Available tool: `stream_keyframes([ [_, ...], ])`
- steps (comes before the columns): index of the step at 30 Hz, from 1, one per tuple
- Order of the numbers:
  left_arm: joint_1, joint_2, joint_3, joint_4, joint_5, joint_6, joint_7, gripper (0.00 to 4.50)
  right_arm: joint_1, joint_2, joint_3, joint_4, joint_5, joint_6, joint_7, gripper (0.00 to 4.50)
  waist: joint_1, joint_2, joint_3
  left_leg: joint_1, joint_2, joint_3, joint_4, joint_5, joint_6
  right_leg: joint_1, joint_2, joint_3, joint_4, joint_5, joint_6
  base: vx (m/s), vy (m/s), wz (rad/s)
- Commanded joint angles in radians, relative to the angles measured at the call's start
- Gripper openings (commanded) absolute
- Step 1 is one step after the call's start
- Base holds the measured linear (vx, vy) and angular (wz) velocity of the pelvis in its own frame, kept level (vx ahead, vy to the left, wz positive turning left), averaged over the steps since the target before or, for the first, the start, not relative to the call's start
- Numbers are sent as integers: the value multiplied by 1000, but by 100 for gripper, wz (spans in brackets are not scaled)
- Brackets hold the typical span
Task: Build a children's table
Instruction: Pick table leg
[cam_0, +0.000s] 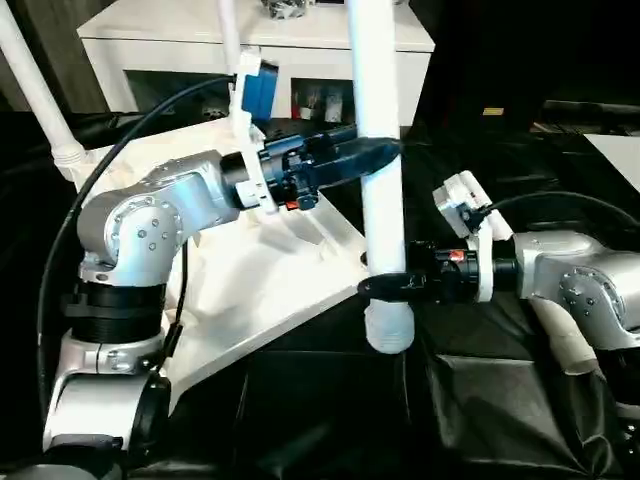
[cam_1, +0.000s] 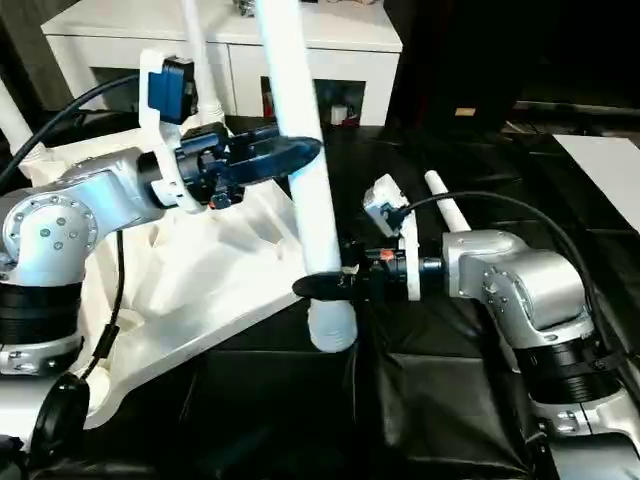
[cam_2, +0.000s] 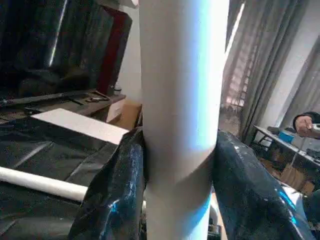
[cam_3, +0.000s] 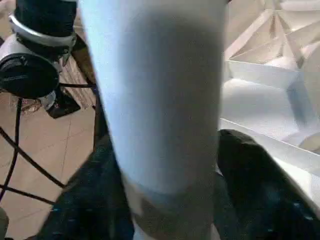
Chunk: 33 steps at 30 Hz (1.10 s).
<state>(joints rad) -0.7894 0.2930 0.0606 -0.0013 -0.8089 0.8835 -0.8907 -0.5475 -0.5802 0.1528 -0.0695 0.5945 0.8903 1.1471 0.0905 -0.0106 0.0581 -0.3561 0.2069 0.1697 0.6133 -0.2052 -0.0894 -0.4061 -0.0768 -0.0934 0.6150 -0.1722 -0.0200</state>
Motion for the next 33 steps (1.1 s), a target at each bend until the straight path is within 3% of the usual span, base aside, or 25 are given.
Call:
stream_keyframes([
  [1,-32,2,-12,0,5,-19,-13,170,11,-16,10,-19,3,-7,13,253,3,-14,-75,-4,17,2,-63,-41,36,68,-59,54,-60,-183,-186,0,0,0],
  [7,-33,3,-11,11,9,-28,-15,170,22,-16,20,-27,-8,-13,11,203,4,-14,-76,-3,17,2,-63,-48,33,68,-59,54,-62,-193,-183,0,0,0],
  [16,-29,-5,-4,24,14,-30,9,170,10,24,-2,1,-34,-39,-64,188,2,-14,-77,-2,17,2,-62,-41,32,67,-59,54,-58,-175,-189,0,0,0],
  [17,-33,-8,-2,31,29,-32,38,226,9,30,-2,3,-48,-54,-80,188,2,-13,-77,-3,17,2,-62,-41,33,67,-59,54,-58,-175,-190,0,0,0],
  [23,-13,-55,38,13,23,-39,148,277,4,110,-2,11,-161,-169,-259,186,1,-12,-77,-3,15,2,-63,-44,8,67,-58,54,-60,-197,-173,0,0,0],
  [26,12,-89,7,-11,108,-94,247,303,-6,139,8,15,-208,-203,-330,186,-3,-13,-76,-4,18,2,-64,-44,4,67,-58,54,-61,-185,-169,0,0,0],
  [27,16,-103,-10,-17,137,-94,290,313,-11,145,15,18,-221,-210,-345,186,0,-8,-77,0,18,2,-63,-48,8,65,-58,55,-60,-181,-168,0,0,0],
  [33,38,-146,-52,-51,173,-92,370,327,-29,175,27,45,-269,-221,-405,186,-4,-13,-76,-5,16,3,-63,-46,17,68,-56,55,-61,-172,-173,0,0,0],
])
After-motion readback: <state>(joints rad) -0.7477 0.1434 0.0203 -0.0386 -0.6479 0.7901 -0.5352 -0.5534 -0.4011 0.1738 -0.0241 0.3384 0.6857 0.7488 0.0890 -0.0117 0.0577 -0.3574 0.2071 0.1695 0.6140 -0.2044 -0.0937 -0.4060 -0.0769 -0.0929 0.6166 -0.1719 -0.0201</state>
